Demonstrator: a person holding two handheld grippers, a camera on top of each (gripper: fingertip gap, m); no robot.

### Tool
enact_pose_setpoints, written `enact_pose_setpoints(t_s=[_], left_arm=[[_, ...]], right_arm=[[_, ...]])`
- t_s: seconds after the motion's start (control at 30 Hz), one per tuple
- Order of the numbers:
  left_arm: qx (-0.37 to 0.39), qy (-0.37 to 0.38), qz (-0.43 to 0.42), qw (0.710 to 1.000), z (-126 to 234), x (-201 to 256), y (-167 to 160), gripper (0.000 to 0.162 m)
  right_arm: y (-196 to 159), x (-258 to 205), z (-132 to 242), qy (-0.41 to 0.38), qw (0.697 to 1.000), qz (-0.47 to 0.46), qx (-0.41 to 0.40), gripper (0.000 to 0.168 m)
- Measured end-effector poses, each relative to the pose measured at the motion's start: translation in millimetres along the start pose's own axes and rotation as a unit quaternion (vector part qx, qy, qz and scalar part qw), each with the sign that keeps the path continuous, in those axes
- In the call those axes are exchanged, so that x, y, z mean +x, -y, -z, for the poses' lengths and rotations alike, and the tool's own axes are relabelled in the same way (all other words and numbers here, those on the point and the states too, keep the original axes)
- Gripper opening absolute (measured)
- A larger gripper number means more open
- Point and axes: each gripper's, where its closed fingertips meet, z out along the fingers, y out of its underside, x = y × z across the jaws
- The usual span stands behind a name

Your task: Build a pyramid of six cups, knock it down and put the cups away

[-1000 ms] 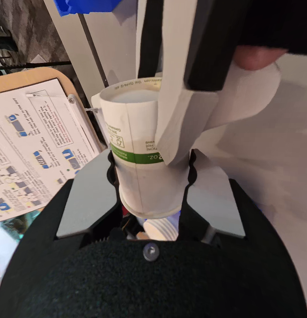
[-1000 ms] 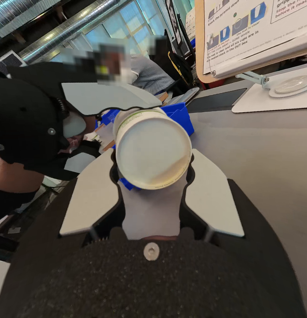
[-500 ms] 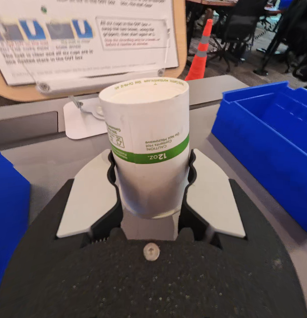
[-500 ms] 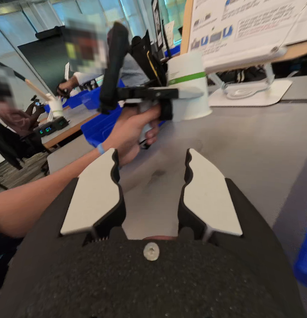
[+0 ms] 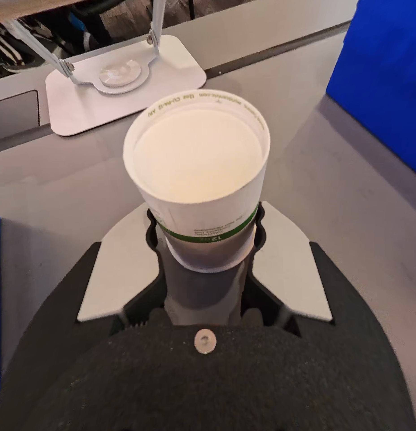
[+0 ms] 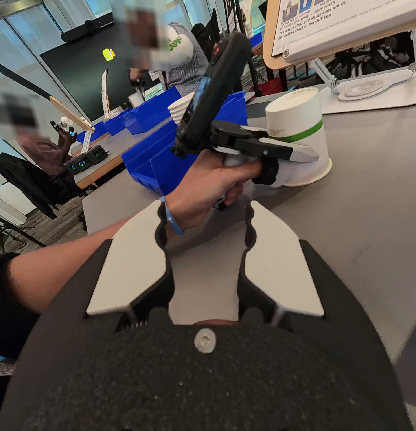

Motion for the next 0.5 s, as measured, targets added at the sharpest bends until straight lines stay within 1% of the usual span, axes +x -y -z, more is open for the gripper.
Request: enact_pose_setpoints(t_s=[0.2, 0.27, 0.33, 0.37, 0.4, 0.43, 0.47, 0.5], left_arm=[[-0.012, -0.003, 0.005, 1.0, 6.6, 1.0, -2.8, 0.084], [0.002, -0.013, 0.022, 1.0, 25.1, 3.9, 8.2, 0.106], [0.027, -0.059, 0.013, 0.998, 65.8, 12.8, 26.3, 0.103], [0.041, -0.078, 0.01, 0.996, 90.0, 12.8, 39.7, 0.098], [0.047, -0.113, 0.016, 0.992, 115.5, 14.4, 55.2, 0.09], [0.042, -0.172, 0.014, 0.984, 142.1, 21.3, 67.7, 0.085], [0.02, -0.22, -0.004, 0.975, 166.1, 23.8, 75.2, 0.082], [-0.006, -0.238, -0.035, 0.971, 185.4, 14.7, 80.8, 0.081]], right_arm=[[-5.8, 3.9, -1.6, 0.003, 1.0, -0.017, -0.011, 0.065], [-6.1, 4.6, 0.2, 0.001, 1.0, -0.011, -0.011, 0.065], [-7.9, 6.3, 2.3, 0.001, 1.0, -0.006, -0.014, 0.065], [-9.4, 6.9, 3.1, 0.003, 1.0, -0.005, -0.017, 0.065], [-11.0, 7.3, 3.9, 0.006, 1.0, -0.006, -0.02, 0.066], [-12.8, 6.7, 4.4, 0.012, 1.0, -0.005, -0.023, 0.066], [-14.6, 7.1, 4.6, 0.014, 1.0, -0.002, -0.025, 0.065], [-17.2, 7.8, 4.3, 0.013, 0.999, 0.0, -0.03, 0.065]])
